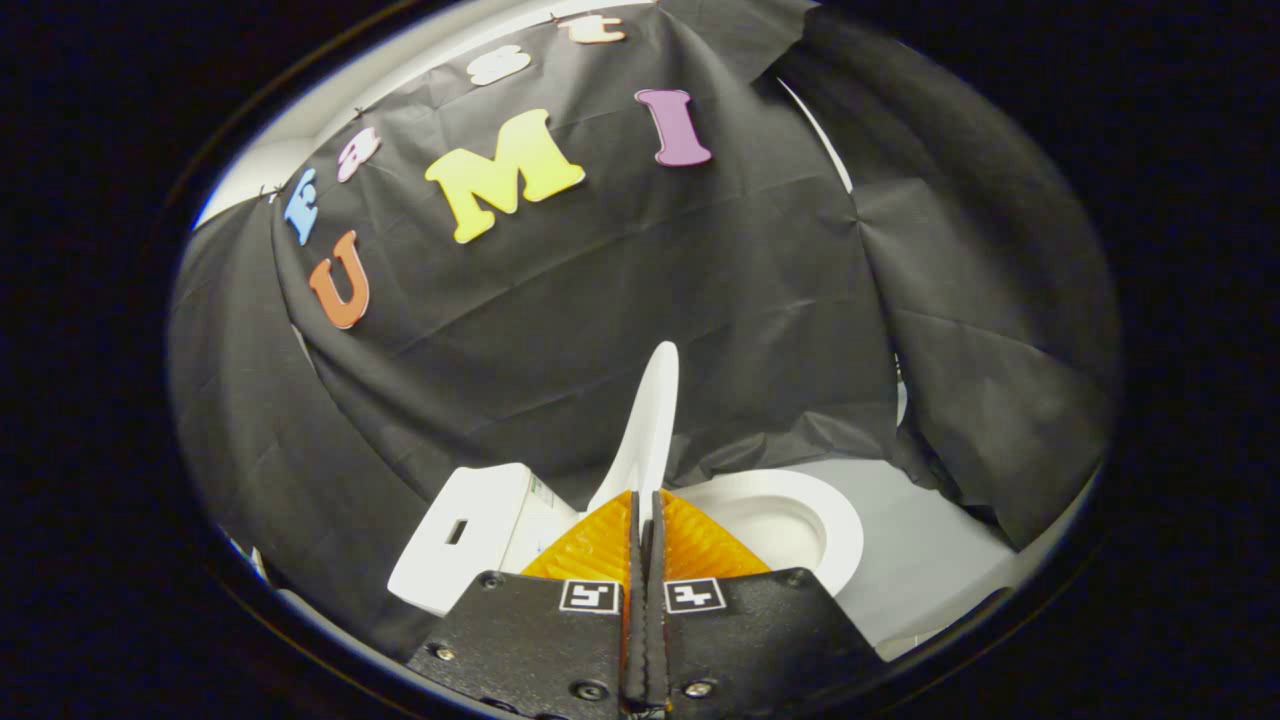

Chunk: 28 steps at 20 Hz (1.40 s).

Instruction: Open the toilet lid.

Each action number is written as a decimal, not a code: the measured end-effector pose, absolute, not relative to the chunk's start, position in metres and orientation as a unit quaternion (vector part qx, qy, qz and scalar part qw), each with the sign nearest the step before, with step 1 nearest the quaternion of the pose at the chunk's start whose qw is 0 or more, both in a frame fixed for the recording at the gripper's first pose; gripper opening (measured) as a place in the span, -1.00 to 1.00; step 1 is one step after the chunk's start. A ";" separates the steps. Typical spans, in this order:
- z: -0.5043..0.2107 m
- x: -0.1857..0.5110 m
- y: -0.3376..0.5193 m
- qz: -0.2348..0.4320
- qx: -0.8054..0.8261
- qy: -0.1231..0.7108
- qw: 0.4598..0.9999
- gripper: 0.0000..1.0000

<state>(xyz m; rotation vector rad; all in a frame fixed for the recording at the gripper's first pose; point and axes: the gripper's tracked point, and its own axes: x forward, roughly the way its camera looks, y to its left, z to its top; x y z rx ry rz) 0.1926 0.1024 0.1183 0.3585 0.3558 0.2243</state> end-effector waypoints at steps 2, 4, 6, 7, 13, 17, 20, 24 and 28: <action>0.125 0.191 0.112 0.116 0.169 0.171 0.964 -0.93; 0.130 0.188 0.121 0.122 0.162 0.166 0.965 -0.93; 0.137 0.185 0.132 0.128 0.156 0.161 0.966 -0.93; 0.141 0.184 0.139 0.131 0.151 0.157 0.967 -0.93; 0.157 0.176 0.178 0.144 0.109 0.136 0.974 -0.93; 0.166 0.173 0.204 0.159 0.100 0.131 0.973 -0.93; 0.170 0.170 0.220 0.166 0.091 0.128 0.973 -0.93; 0.177 0.166 0.245 0.176 0.072 0.121 0.974 -0.93; 0.181 0.163 0.269 0.182 0.047 0.110 0.976 -0.93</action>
